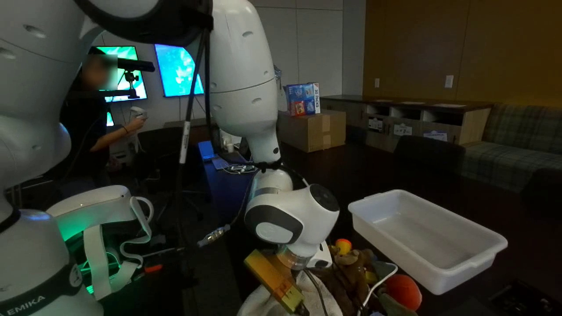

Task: Push the items on the table to the left using the white cloth and then put the cloth in the white bowl

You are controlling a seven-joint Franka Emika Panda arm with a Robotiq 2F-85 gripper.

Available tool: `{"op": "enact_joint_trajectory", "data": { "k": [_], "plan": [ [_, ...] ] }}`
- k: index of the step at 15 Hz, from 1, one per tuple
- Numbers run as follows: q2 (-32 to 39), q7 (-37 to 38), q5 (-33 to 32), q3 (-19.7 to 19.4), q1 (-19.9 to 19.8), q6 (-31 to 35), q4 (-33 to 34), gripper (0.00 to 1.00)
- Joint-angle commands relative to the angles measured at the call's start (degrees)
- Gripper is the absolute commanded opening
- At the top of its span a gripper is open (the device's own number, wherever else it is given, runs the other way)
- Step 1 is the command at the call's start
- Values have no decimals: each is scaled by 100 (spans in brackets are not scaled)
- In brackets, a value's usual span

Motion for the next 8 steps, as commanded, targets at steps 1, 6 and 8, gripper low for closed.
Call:
{"op": "enact_joint_trajectory", "data": {
  "k": [1,6,8],
  "plan": [
    [92,532,163,362,311,465,-72,5],
    [343,726,128,1309,338,1307,-162,5],
    [517,870,-42,1627,379,1680,-143,5]
  ]
}}
